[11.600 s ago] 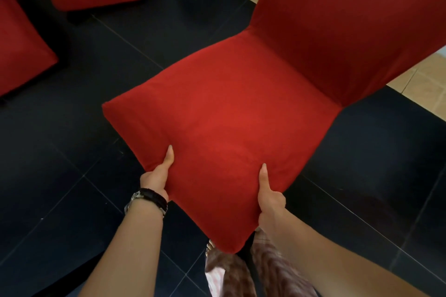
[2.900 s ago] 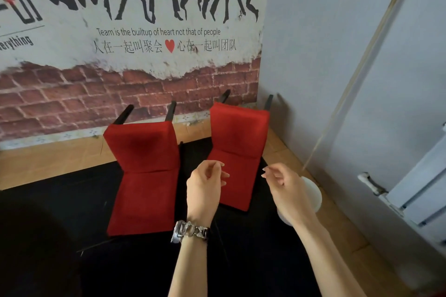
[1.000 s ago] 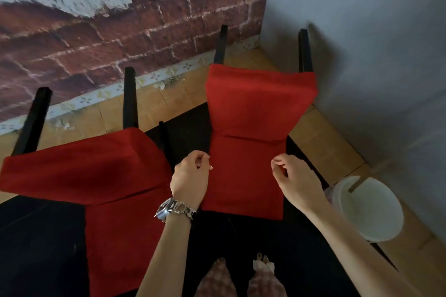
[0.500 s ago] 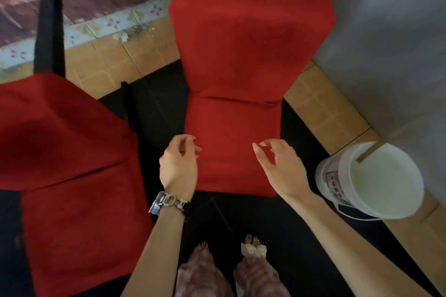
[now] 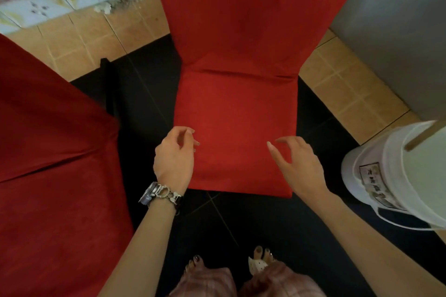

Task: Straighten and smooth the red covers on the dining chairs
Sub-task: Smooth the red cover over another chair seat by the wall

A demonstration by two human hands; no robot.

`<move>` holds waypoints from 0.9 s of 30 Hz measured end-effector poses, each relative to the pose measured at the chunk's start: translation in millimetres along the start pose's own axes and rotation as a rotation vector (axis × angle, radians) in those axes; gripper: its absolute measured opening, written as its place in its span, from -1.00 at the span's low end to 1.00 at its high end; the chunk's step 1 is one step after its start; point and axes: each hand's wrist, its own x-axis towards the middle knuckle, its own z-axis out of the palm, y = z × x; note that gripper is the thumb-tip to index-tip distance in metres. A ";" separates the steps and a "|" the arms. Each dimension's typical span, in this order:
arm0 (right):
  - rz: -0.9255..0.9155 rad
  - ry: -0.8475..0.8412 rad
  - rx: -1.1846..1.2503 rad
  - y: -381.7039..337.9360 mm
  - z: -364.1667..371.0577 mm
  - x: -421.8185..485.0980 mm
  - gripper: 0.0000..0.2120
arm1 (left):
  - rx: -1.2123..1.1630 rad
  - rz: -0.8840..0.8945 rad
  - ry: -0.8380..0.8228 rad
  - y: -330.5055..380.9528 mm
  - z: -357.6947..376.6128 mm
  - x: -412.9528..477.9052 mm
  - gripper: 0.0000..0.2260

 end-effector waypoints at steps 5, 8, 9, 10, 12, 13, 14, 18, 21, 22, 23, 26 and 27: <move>-0.055 0.006 -0.043 23.6 58.4 15.2 -0.57 | 0.047 0.050 -0.029 -37.1 38.1 16.8 -0.84; -0.104 0.003 -0.066 36.8 86.6 24.8 -0.58 | 0.067 0.094 -0.033 -56.0 58.9 27.3 -0.84; -0.117 0.002 -0.061 41.8 95.5 27.6 -0.59 | 0.071 0.109 -0.038 -62.8 65.1 30.7 -0.84; -0.129 0.000 -0.048 47.2 104.3 30.2 -0.60 | 0.070 0.126 -0.048 -69.8 71.3 33.9 -0.85; -0.152 0.004 -0.026 57.9 121.9 34.7 -0.63 | 0.064 0.166 -0.081 -83.0 84.3 39.5 -0.86; -0.163 0.010 -0.023 63.3 130.8 36.5 -0.65 | 0.069 0.184 -0.098 -89.3 91.3 42.0 -0.87; -0.176 0.019 -0.022 68.6 139.5 38.3 -0.66 | 0.078 0.197 -0.111 -95.6 98.3 44.4 -0.87; -0.279 0.098 -0.034 85.0 173.1 43.7 -0.69 | 0.134 0.267 -0.106 -119.6 124.6 55.8 -0.87; -0.379 0.182 -0.066 94.2 196.6 47.2 -0.71 | 0.188 0.369 -0.091 -134.1 142.6 60.8 -0.86; -0.399 0.202 -0.074 97.2 203.5 49.3 -0.72 | 0.199 0.396 -0.089 -138.3 147.7 61.0 -0.86; -0.411 0.217 -0.078 100.0 209.8 51.0 -0.74 | 0.202 0.415 -0.087 -142.2 152.1 60.9 -0.86; -0.443 0.276 -0.083 107.0 223.4 56.7 -0.76 | 0.220 0.432 -0.064 -153.6 159.1 63.0 -0.84; -0.454 0.292 -0.087 109.0 226.6 58.7 -0.76 | 0.237 0.431 -0.053 -157.8 160.4 65.4 -0.83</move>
